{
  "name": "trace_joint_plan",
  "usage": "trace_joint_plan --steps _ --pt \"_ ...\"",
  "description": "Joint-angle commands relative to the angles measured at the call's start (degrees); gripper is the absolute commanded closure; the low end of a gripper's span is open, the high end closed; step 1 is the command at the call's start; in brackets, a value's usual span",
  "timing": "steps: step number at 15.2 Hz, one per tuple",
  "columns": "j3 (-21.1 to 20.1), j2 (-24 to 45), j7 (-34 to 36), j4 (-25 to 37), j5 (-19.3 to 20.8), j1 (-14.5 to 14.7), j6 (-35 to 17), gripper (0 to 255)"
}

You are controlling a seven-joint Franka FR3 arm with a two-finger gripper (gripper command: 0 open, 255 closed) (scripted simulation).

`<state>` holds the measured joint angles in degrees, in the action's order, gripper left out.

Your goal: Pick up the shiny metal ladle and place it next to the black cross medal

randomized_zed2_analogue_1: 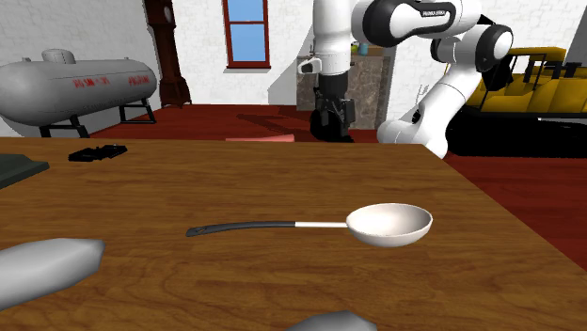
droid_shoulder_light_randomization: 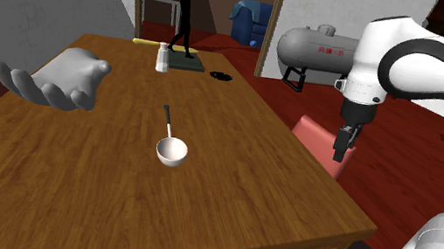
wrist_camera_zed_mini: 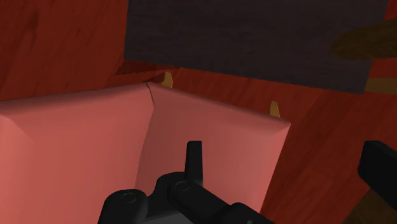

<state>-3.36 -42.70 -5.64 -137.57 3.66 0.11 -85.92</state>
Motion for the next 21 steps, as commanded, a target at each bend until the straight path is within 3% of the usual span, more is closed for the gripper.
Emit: trace_joint_plan --steps 1,12,21 --pt "0.00 0.00 0.00 0.00 0.00 0.00 0.00 0" --pt "-11.50 11.27 20.45 9.28 -11.10 1.87 -4.94 0" --pt "-20.01 25.17 37.02 22.79 -13.56 1.69 -9.28 0"
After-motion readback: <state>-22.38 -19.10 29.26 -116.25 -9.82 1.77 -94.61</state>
